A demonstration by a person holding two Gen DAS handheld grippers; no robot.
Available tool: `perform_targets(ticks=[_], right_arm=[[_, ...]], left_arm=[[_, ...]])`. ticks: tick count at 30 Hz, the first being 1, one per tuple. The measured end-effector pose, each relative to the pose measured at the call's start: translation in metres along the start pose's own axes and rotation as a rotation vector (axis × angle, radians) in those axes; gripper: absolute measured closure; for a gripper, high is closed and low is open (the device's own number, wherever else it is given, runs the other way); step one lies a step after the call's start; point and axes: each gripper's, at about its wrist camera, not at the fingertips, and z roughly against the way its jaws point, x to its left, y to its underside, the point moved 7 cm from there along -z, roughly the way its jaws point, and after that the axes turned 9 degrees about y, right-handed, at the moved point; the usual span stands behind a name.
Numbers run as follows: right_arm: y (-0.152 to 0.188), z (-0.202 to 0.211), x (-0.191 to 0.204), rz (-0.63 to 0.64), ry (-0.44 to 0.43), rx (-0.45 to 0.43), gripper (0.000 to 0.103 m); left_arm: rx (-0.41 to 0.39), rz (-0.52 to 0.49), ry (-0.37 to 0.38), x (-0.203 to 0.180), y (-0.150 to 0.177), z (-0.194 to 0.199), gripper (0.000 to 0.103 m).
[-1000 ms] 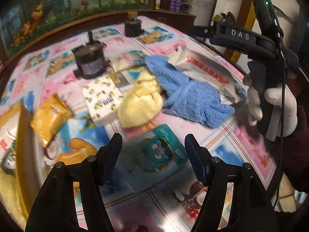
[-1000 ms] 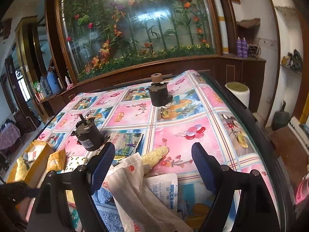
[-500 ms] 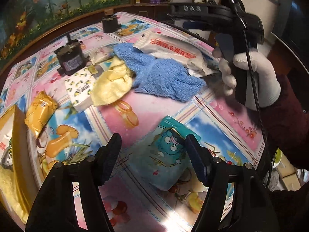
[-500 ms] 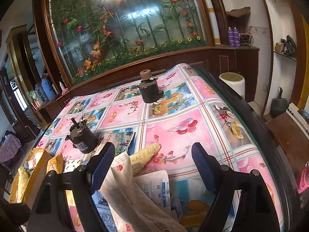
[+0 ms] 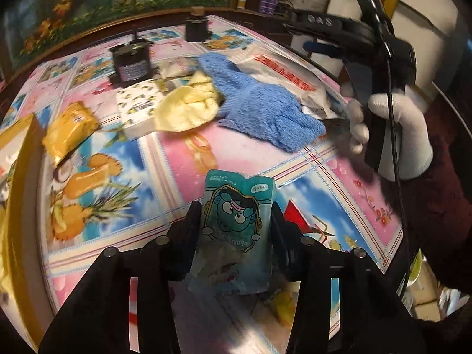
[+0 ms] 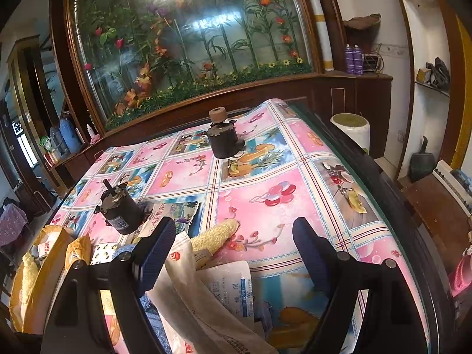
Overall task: Organize soft objects
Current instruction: 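Carry packet and white bag into the foam box and open both tools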
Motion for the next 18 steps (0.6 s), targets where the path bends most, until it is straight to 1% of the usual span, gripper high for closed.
perform_targets(ticks=[4,5,6,9,11,13,14,16,18], right_arm=[[0.002,0.009,0.012,0.035,-0.034,-0.034,0.021],[0.001,0.011,0.016,0.039,-0.045,-0.034,0.021],[0.001,0.015,0.023,0.030,-0.069,-0.015,0.021],[-0.002,0.028,0.061,0.018,-0.215,0.058,0.021],[0.002,0.029,0.100,0.075,-0.294,0.136,0.021],[0.015,0.022,0.146,0.162,-0.365,0.236,0.021],[0.023,0.016,0.170,0.208,-0.386,0.284,0.021],[0.038,0.002,0.208,0.280,-0.392,0.347,0.021],[0.049,-0.012,0.238,0.316,-0.378,0.379,0.021]], left_arm=[[-0.101,0.130,-0.015,0.025,0.012,0.048,0.059],[-0.126,0.158,-0.023,0.032,0.015,0.062,0.059],[-0.148,0.179,-0.029,0.036,0.020,0.075,0.059],[-0.205,0.219,-0.060,0.050,0.031,0.108,0.059],[-0.234,0.241,-0.089,0.061,0.038,0.125,0.059],[-0.261,0.265,-0.113,0.069,0.049,0.142,0.059],[-0.275,0.278,-0.125,0.075,0.054,0.149,0.058],[-0.301,0.305,-0.147,0.088,0.061,0.160,0.058],[-0.325,0.331,-0.171,0.100,0.069,0.175,0.058]])
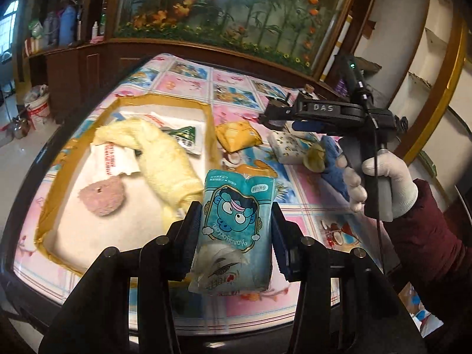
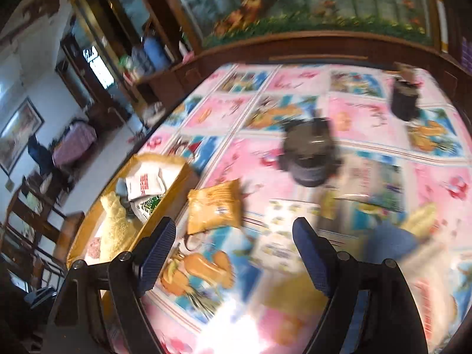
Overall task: Organize soft objects
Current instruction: 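Carry packet and white bag into the foam box and open both tools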
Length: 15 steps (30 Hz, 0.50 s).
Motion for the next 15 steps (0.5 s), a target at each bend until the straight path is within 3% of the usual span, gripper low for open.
perform_targets(ticks=[6,10,12,13,15], right_arm=[[-0.013,-0.063,0.026,0.035,0.124,0.101,0.021],[-0.004,-0.080,0.028,0.046,0.158,0.158,0.022],[0.000,-0.085,0.030,0.062,0.170,0.165,0.023],[0.000,-0.083,0.031,0.078,0.187,0.137,0.034],[0.001,-0.079,0.032,0.075,0.166,0.115,0.046]], left_arm=[[-0.024,0.033,-0.154,0.059,-0.013,0.017,0.058],[0.015,0.009,-0.255,0.087,-0.015,0.000,0.056],[0.070,-0.030,-0.326,0.095,-0.010,-0.014,0.055],[0.095,-0.050,-0.365,0.098,-0.006,-0.019,0.055],[0.111,-0.069,-0.402,0.102,0.000,-0.021,0.054]])
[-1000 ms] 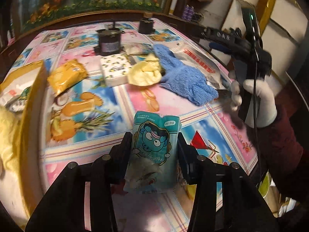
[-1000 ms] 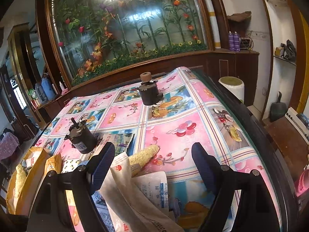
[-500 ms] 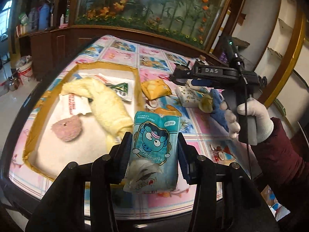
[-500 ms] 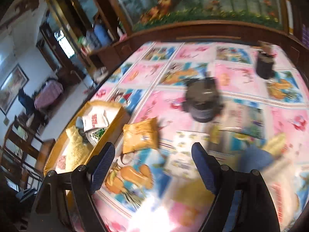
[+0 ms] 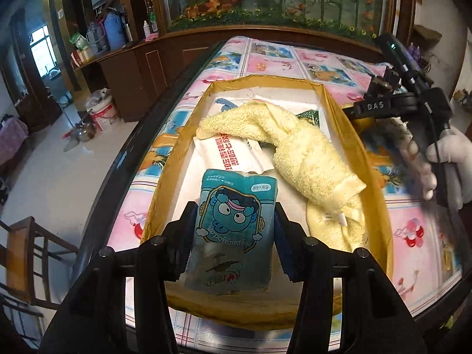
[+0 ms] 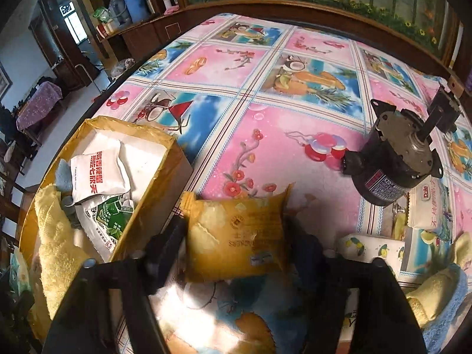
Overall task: Organize soft objects
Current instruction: 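Carry packet and white bag into the foam box and open both tools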
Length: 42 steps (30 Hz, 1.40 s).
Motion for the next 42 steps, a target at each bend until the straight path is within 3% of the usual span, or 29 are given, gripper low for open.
perform_targets(ticks=[6,10,14,18,21,24,27,33,36,38,40,42], right_arm=[[0.003,0.015,0.000,0.019,-0.004,-0.049,0.053],[-0.012,0.044,-0.013,-0.036,0.011,-0.142,0.053],[-0.028,0.071,0.008,-0.016,-0.069,-0.186,0.053],[-0.036,0.067,0.054,0.047,-0.152,-0.155,0.052],[-0.041,0.051,0.078,0.078,-0.165,-0.138,0.052],[-0.043,0.030,0.091,0.058,-0.176,-0.088,0.050],[-0.040,0.016,0.099,0.069,-0.171,-0.042,0.050],[-0.036,0.051,0.096,0.061,-0.210,-0.131,0.045],[-0.022,0.065,0.110,0.148,-0.200,-0.118,0.045],[-0.009,0.065,0.123,0.215,-0.161,-0.101,0.049],[0.007,0.057,0.139,0.272,-0.131,-0.054,0.061],[0.028,0.043,0.155,0.294,-0.170,0.040,0.062]], left_arm=[[-0.039,0.058,0.016,0.013,0.003,0.020,0.052],[-0.053,0.109,0.008,0.022,0.003,0.026,0.046],[-0.029,0.158,0.097,0.026,0.005,0.012,0.043],[-0.072,0.274,0.228,0.036,-0.002,0.018,0.043],[-0.123,0.347,0.299,0.046,-0.006,0.033,0.042],[-0.143,0.387,0.274,0.055,-0.007,0.044,0.030],[-0.155,0.406,0.284,0.058,-0.005,0.051,0.030],[-0.151,0.419,0.288,0.056,0.002,0.054,0.030],[-0.148,0.428,0.290,0.054,0.005,0.057,0.030],[-0.152,0.425,0.290,0.051,0.008,0.062,0.030],[-0.159,0.426,0.287,0.050,0.011,0.067,0.030],[-0.171,0.431,0.288,0.049,0.014,0.075,0.030]])
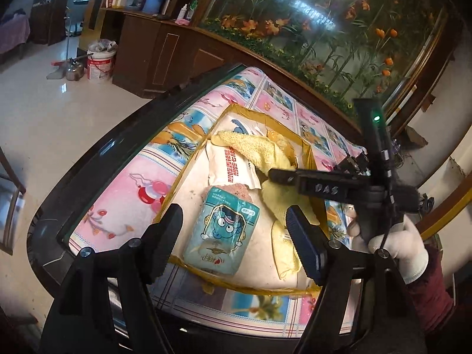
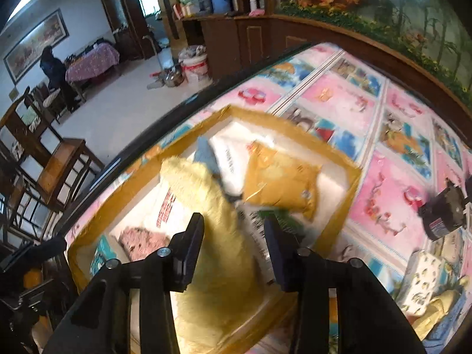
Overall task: Organize soft objects
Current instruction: 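Carry packet and white bag into the foam box and open both tools, then return both tools to the pile and grasp the long white bag with right tool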
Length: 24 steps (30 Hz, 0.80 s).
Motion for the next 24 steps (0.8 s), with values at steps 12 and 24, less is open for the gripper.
perform_targets(ticks=[12,24], right_arm=[[0.018,0.081,-0.018,-0.091,-0.147,-0.254,0.061],[0.107,0.167,-0.167,-0.305,0.135,-0.468,0.055]], left_arm=[[-0.249,-0.047,0.173,-0.039,-0.007,0.070,0.022],[-0.015,-0.165,0.273,-0.122,0.018,0.027,0.015]])
